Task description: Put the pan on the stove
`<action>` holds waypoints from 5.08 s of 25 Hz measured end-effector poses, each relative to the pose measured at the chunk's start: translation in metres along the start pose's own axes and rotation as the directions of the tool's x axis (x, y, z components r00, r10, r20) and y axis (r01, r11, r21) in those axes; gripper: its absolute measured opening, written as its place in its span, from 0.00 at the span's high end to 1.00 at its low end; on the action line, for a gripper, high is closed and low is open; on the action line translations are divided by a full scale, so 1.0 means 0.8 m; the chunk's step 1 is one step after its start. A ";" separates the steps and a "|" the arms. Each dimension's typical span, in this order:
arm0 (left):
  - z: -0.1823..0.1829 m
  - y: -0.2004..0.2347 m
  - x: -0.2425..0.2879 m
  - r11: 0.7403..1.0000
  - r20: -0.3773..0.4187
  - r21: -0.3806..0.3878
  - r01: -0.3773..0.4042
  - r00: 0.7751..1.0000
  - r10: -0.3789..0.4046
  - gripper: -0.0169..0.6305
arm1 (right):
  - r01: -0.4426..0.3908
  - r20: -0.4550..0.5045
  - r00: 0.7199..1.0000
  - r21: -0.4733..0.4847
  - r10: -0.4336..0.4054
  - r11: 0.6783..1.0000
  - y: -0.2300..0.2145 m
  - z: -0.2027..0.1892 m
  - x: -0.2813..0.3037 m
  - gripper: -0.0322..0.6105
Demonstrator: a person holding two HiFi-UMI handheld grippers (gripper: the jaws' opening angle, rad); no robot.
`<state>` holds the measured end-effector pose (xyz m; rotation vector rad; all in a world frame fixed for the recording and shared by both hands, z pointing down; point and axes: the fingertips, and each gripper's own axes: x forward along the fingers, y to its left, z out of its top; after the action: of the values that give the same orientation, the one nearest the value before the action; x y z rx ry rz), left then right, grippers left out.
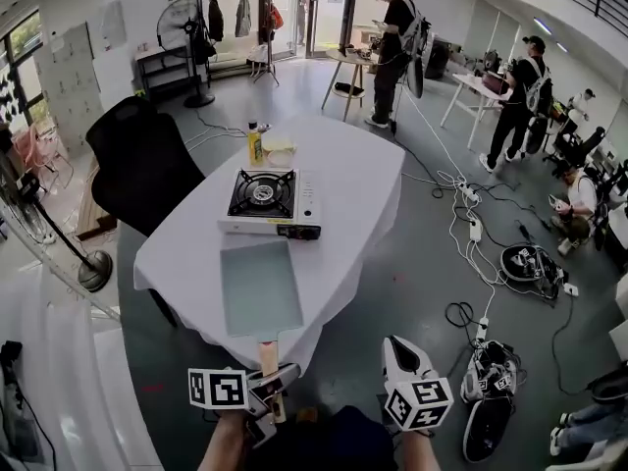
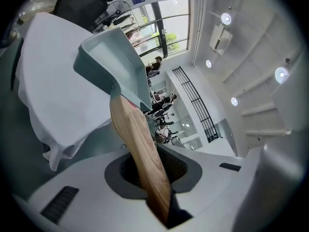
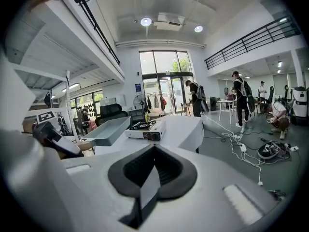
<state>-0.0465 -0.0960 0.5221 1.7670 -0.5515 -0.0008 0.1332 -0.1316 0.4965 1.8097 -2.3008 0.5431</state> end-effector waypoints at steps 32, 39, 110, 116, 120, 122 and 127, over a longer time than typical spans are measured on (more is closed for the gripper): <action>0.221 -0.029 0.318 0.999 0.125 -0.038 -0.016 0.992 0.021 0.86 | -0.152 -0.054 0.987 -0.036 0.149 0.988 -0.268 0.119 0.249 0.95; 0.252 -0.030 0.387 1.000 0.170 -0.029 -0.007 0.985 0.012 0.86 | -0.181 -0.040 0.983 -0.045 0.180 0.982 -0.331 0.136 0.297 0.95; 0.572 0.201 0.335 0.889 0.799 -0.451 0.078 0.480 0.363 0.87 | -0.932 -0.552 0.358 -0.165 0.754 0.322 -0.143 0.197 0.753 0.95; 0.582 0.198 0.333 0.903 0.829 -0.422 0.085 0.440 0.345 0.87 | -0.930 -0.545 0.362 -0.157 0.757 0.332 -0.148 0.197 0.757 0.95; 0.585 0.197 0.325 0.903 0.845 -0.420 0.094 0.404 0.351 0.63 | -0.931 -0.541 0.359 -0.147 0.760 0.336 -0.148 0.195 0.757 0.95; 0.582 0.203 0.319 0.891 0.844 -0.443 0.095 0.378 0.380 0.52 | -0.932 -0.539 0.356 -0.140 0.763 0.335 -0.146 0.193 0.757 0.95; 0.555 0.208 0.308 0.843 0.786 -0.537 -0.035 0.344 0.514 0.34 | -0.941 -0.530 0.330 -0.117 0.781 0.319 -0.133 0.194 0.755 0.95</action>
<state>-0.0156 -0.6203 0.6220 1.0307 -1.5603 -0.8759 0.0978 -0.7573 0.5824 0.0152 -2.6277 0.3971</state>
